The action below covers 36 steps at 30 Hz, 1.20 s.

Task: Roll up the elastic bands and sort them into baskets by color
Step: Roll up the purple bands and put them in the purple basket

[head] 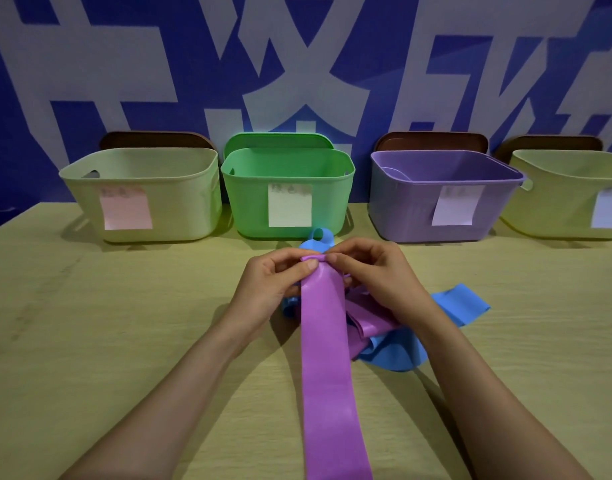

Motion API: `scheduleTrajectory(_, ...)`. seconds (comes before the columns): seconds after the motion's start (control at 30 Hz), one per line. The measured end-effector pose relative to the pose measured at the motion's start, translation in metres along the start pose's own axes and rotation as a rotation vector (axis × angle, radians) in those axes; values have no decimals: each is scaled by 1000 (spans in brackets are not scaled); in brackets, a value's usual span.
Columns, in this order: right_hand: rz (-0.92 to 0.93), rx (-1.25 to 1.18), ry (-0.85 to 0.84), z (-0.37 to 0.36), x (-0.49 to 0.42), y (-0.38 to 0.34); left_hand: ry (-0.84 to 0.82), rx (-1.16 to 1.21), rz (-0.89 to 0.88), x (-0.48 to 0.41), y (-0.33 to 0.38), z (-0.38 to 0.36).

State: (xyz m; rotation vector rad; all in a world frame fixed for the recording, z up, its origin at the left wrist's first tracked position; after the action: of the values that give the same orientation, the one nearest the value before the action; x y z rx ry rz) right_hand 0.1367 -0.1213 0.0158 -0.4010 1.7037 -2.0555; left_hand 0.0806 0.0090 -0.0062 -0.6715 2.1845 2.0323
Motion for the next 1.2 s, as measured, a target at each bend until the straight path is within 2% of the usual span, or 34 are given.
scheduleTrajectory(0.23, 64, 12, 60, 3, 2, -5, 44, 258, 196, 5, -18, -8)
scheduleTrajectory(0.37, 185, 168, 107, -1, 7, -14, 72, 274, 210, 4, -21, -3)
scheduleTrajectory(0.5, 267, 317, 108, -2, 11, -22, 31, 254, 208, 6, -21, -6)
scheduleTrajectory(0.73, 269, 318, 87, -3, 11, -23, 33, 282, 253, 9, -22, -7)
scheduleTrajectory(0.93, 171, 283, 12, -5, 5, -12, 142, 235, 179, 6, -20, 3)
scheduleTrajectory(1.07, 72, 174, 0, 1, 2, -7, 144, 178, 71, 4, -11, 5)
scheduleTrajectory(1.2, 64, 178, -14, -3, 2, -6, 155, 78, 4, 5, -4, 8)
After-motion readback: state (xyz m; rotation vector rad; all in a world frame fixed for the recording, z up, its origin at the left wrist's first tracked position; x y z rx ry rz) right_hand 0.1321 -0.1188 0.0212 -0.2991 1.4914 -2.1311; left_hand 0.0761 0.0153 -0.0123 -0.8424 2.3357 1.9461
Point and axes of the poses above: each hand's wrist, its own x-axis away from the middle knuckle, its own z-axis out of the back of the hand, y = z × x, the point moved 10 cm from there along -x, towards the middle knuckle, and after that the axes turned 13 degrees about -z, right-handed, at the moved point
